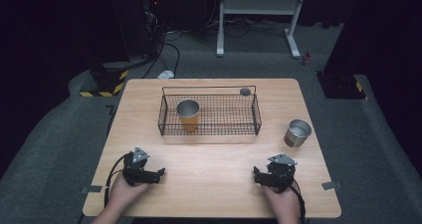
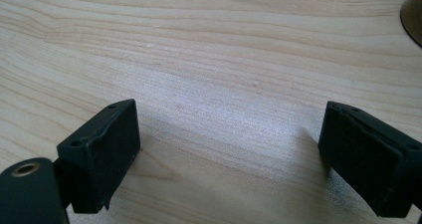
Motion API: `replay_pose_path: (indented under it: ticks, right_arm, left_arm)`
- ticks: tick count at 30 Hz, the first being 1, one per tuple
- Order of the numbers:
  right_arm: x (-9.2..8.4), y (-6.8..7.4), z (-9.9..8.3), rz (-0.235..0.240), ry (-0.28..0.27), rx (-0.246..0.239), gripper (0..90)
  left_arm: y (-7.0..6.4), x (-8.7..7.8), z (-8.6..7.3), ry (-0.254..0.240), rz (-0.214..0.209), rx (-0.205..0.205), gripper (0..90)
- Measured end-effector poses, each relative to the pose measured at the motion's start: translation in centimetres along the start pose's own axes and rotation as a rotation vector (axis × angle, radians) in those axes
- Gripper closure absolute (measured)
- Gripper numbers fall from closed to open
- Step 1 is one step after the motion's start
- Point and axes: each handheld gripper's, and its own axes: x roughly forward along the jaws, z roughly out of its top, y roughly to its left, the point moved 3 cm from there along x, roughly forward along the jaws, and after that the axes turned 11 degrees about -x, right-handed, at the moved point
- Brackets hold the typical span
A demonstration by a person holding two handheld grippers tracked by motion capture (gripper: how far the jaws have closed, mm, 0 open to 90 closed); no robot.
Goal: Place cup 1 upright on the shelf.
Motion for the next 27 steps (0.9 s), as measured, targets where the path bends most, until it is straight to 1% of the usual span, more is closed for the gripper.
replay_pose_path:
  ticks: [2, 6, 10, 11, 13, 16, 19, 21, 24, 27]
  right_arm:
    - [0.0, 0.0, 0.0, 0.001, -0.001, -0.003, 9.4]
    - [0.0, 0.0, 0.0, 0.003, -0.002, -0.007, 9.4]
    - [-0.1, -0.1, 0.1, 0.013, 0.0, -0.017, 9.6]
    - [-0.2, 0.0, 0.1, 0.013, -0.002, -0.008, 9.6]
    - [-0.3, 0.0, 0.2, 0.014, -0.005, -0.02, 9.6]
    - [-0.5, 0.0, 0.4, 0.012, -0.021, -0.023, 9.6]
    - [-1.2, -0.2, 0.8, -0.009, -0.04, -0.026, 9.6]
    - [-1.6, -0.3, 1.0, -0.008, -0.05, -0.018, 9.7]
    - [-1.9, -0.4, 1.3, -0.019, -0.063, -0.026, 9.9]
    - [-2.0, -0.4, 1.7, -0.025, -0.076, -0.058, 9.9]
  left_arm:
    - [0.1, 0.0, 0.0, -0.003, 0.009, -0.001, 0.0]
    - [-0.1, 0.0, 0.0, -0.007, 0.022, -0.019, 0.0]
    - [-0.1, 0.0, -0.1, -0.008, 0.023, -0.025, 0.2]
    - [-0.2, 0.0, -0.1, -0.008, 0.025, -0.025, 0.3]
    - [-0.2, 0.0, -0.1, -0.008, 0.026, -0.024, 0.5]
    - [-0.2, 0.0, -0.1, -0.008, 0.02, -0.021, 0.3]
    - [-0.1, 0.0, -0.1, -0.007, 0.019, -0.018, 0.3]
    - [-0.1, 0.0, -0.1, -0.007, 0.02, -0.018, 0.3]
    - [-0.2, 0.0, -0.1, -0.007, 0.02, -0.018, 0.4]
    - [-0.2, 0.0, -0.1, -0.009, 0.023, -0.025, 0.4]
